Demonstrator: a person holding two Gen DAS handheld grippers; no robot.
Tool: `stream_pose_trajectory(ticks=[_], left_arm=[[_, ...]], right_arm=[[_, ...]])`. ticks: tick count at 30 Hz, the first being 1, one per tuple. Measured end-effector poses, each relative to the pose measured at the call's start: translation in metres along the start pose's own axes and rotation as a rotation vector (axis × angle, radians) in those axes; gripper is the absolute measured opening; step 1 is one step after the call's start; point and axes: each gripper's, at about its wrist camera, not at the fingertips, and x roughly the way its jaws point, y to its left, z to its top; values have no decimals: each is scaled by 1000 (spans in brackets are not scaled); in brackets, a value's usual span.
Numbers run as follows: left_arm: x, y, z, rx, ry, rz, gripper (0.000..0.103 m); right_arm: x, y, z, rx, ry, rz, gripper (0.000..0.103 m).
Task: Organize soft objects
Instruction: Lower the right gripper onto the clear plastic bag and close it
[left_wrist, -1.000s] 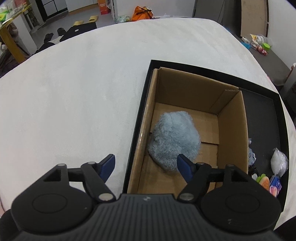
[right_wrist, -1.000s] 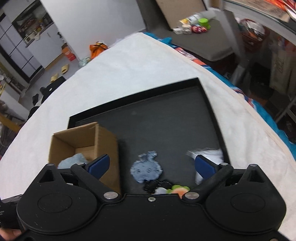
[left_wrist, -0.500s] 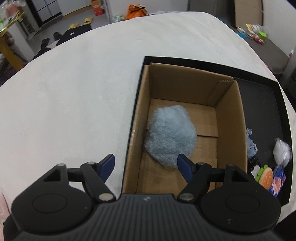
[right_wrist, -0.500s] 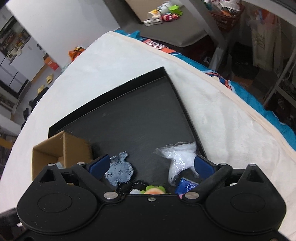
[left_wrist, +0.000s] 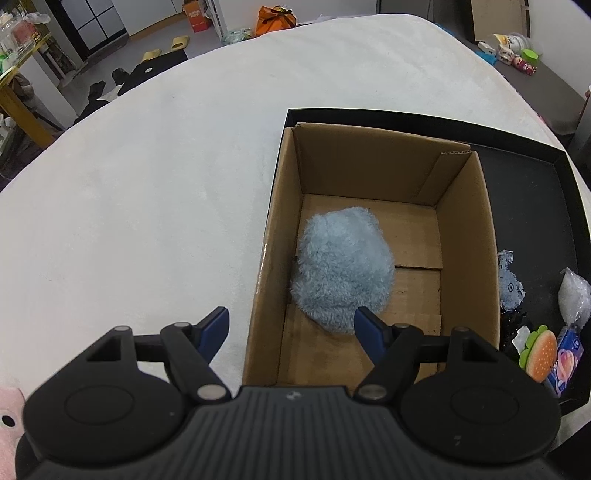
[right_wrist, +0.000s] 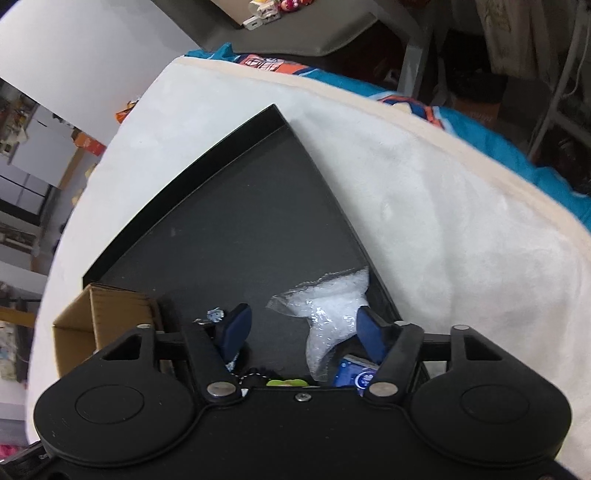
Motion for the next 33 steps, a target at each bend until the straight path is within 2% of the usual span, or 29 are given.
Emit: stream_pose_trajectory(ticks=[5, 15, 17, 20, 28, 33], left_arm=[[1, -5, 1, 7, 6, 17, 73], [4, -10, 2, 11, 18, 36, 73], [4, -11, 2, 12, 19, 35, 73], [3, -13, 1, 22, 16, 31, 73], [-1, -10, 1, 26, 6, 23, 73], [-2, -7, 1, 25, 3, 16, 73]], right_arm=[[13, -6, 1, 7, 27, 9, 61], [37, -9, 3, 12, 82, -63, 60], [41, -9, 2, 18, 83, -67, 44], [41, -5, 0, 4, 77, -65, 33], [26, 0, -1, -1, 45, -42, 25], [15, 7, -5, -13, 18, -32, 24]])
